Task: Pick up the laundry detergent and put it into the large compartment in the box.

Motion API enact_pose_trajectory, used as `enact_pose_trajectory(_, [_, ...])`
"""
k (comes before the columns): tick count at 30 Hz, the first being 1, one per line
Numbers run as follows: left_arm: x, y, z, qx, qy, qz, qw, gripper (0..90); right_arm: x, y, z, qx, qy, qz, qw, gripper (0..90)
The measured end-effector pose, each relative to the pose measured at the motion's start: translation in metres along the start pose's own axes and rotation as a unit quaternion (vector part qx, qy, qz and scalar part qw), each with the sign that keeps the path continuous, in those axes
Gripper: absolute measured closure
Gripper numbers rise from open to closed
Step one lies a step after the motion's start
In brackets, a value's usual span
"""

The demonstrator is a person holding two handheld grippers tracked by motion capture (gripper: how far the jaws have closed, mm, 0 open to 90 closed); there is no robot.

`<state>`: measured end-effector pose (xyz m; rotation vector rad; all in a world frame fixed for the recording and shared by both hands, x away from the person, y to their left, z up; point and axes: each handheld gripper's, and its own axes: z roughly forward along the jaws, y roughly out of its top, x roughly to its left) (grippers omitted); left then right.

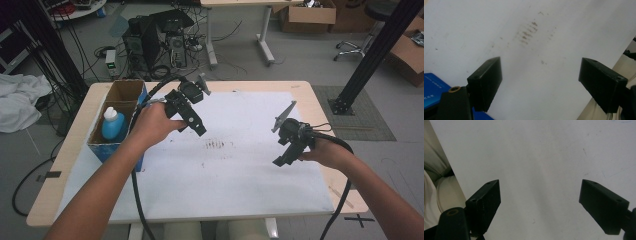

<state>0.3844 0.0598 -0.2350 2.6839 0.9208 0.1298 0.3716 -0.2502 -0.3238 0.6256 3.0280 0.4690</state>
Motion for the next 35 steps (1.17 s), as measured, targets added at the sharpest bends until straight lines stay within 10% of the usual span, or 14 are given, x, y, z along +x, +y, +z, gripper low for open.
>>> enact_pose_trajectory(35, [0.0047,-0.0025,0.0094,0.006,0.004,0.002,1.0,20.4,-0.0031,-0.0015,0.0078,-0.004,0.005,0.003,1.0,17.2])
